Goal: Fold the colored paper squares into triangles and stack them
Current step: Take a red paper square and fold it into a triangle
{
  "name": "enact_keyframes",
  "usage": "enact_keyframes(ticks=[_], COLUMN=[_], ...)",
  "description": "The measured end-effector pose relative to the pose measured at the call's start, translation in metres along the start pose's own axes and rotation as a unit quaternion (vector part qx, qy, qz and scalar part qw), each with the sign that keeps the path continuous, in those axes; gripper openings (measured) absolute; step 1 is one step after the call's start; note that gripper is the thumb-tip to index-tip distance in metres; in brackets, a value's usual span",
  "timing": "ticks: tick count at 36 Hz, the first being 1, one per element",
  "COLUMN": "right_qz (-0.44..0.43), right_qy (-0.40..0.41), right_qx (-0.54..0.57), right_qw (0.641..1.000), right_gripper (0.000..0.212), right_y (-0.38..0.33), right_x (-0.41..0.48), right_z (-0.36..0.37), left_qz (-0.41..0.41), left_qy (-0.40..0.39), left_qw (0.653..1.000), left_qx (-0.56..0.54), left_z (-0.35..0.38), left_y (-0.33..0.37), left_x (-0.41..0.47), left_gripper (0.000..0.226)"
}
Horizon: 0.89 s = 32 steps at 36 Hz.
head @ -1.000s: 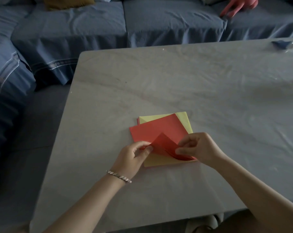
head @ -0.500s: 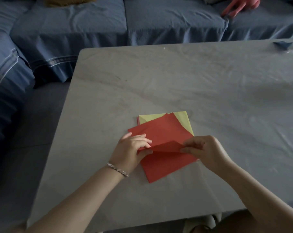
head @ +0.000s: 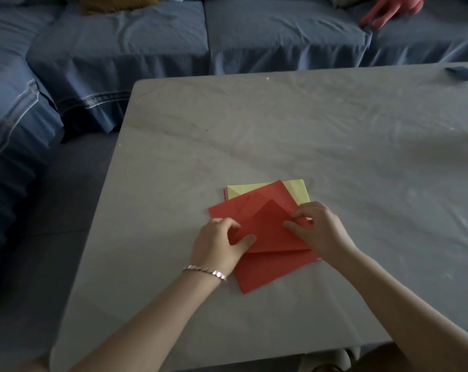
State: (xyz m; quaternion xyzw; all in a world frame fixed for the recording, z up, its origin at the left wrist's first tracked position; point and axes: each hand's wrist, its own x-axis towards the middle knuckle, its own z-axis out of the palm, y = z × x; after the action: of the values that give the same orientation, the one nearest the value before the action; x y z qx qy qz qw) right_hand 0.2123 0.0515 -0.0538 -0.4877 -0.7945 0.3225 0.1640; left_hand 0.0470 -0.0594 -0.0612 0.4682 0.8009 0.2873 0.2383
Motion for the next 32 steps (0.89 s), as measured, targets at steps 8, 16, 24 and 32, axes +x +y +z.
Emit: enact_keyframes(ticks=[8, 16, 24, 32], right_qz=[-0.015, 0.017, 0.015, -0.031], right_qy=[-0.028, -0.029, -0.016, 0.029], right_qx=[-0.05, -0.051, 0.044, 0.195], right_qw=[0.998, 0.998, 0.999, 0.98], right_gripper=[0.016, 0.015, 0.01, 0.026], right_y=[0.0, -0.003, -0.009, -0.024], right_x=[0.023, 0.03, 0.016, -0.007], right_z=[0.018, 0.025, 0.018, -0.008], left_qz=[-0.091, -0.137, -0.094, 0.012], left_qy=[-0.041, -0.078, -0.042, -0.001], left_qw=[0.99, 0.987, 0.995, 0.985], left_qx=[0.103, -0.019, 0.004, -0.172], left_z=[0.008, 0.014, 0.015, -0.014], left_y=[0.019, 0.015, 0.01, 0.017], left_x=[0.023, 0.033, 0.025, 0.007], left_gripper=[0.067, 0.078, 0.069, 0.014])
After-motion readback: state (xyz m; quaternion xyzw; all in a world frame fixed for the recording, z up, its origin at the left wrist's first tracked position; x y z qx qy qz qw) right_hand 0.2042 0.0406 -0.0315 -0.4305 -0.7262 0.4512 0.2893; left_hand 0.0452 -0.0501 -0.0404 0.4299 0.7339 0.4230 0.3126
